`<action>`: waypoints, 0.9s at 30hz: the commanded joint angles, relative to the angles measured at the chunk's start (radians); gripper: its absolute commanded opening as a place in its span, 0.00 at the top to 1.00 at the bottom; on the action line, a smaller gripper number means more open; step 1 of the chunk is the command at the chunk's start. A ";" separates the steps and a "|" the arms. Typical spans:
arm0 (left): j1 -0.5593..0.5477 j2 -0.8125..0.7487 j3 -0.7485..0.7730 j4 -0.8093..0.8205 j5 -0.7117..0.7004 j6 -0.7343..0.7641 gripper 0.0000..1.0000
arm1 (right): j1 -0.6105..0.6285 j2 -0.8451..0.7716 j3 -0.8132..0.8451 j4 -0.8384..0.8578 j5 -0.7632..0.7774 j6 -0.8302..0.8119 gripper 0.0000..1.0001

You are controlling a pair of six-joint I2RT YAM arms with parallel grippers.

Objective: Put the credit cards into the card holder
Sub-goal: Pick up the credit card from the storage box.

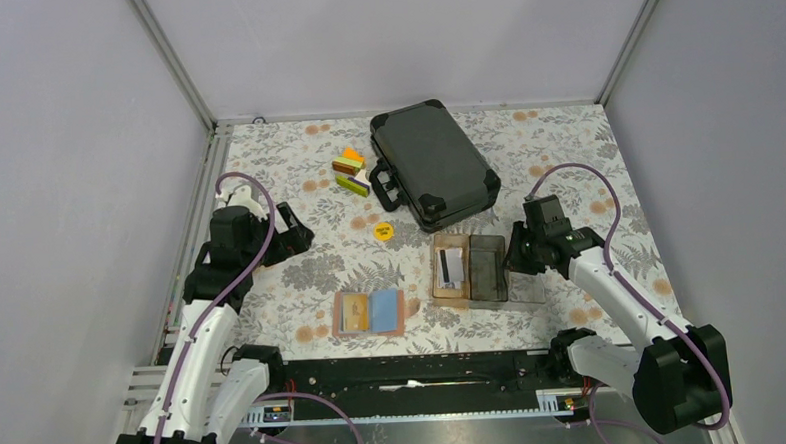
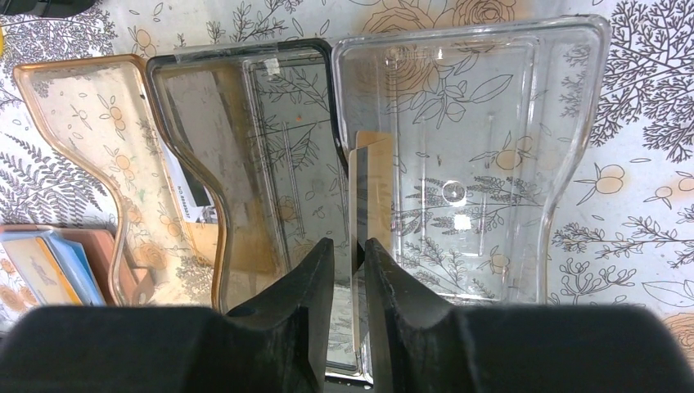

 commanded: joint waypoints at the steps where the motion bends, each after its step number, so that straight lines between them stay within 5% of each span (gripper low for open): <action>1: 0.008 0.005 -0.007 0.050 0.027 -0.003 0.01 | -0.003 -0.017 0.011 -0.009 0.009 0.010 0.74; 27: 0.012 0.016 -0.013 0.052 0.055 -0.004 0.01 | -0.003 -0.033 0.011 -0.010 0.055 0.015 0.92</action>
